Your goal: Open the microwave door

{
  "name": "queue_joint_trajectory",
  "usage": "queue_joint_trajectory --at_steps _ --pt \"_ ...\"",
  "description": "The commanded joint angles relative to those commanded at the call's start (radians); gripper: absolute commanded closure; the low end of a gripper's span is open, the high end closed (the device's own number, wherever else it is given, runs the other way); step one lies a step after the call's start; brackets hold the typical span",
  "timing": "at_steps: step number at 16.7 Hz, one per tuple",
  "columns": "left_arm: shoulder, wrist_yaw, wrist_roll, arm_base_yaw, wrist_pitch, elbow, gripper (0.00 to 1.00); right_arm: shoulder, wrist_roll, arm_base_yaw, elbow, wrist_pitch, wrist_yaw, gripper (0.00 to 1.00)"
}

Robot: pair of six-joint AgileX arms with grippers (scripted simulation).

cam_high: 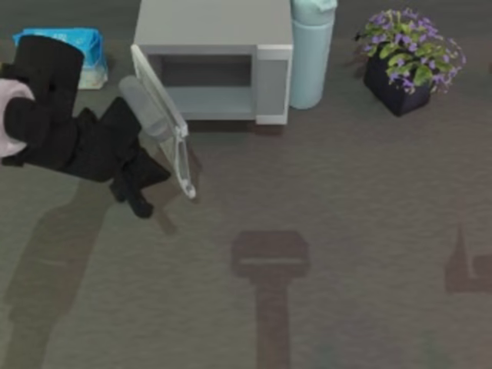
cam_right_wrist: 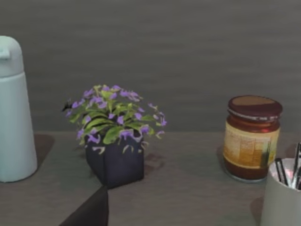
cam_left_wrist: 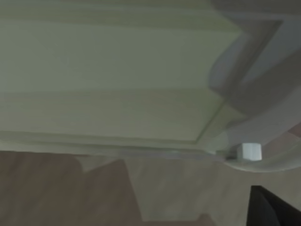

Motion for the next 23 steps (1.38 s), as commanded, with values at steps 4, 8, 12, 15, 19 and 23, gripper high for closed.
queue_joint_trajectory --at_steps 4,8,12,15,19,23 --pt "0.0 0.0 0.0 0.0 0.0 0.0 1.0 0.0 0.0 0.0 0.0 0.0 0.0 0.0" --pt "0.0 0.0 0.0 0.0 0.0 0.0 1.0 0.0 0.0 0.0 0.0 0.0 0.0 0.0" --pt "0.0 0.0 0.0 0.0 0.0 0.0 1.0 0.0 0.0 0.0 0.0 0.0 0.0 0.0" --pt "0.0 0.0 0.0 0.0 0.0 0.0 0.92 0.0 0.0 0.0 0.0 0.0 0.0 0.0" --pt "0.0 0.0 0.0 0.0 0.0 0.0 0.62 0.0 0.0 0.0 0.0 0.0 0.0 0.0" --pt "0.0 0.0 0.0 0.0 0.0 0.0 0.32 0.0 0.0 0.0 0.0 0.0 0.0 0.0"
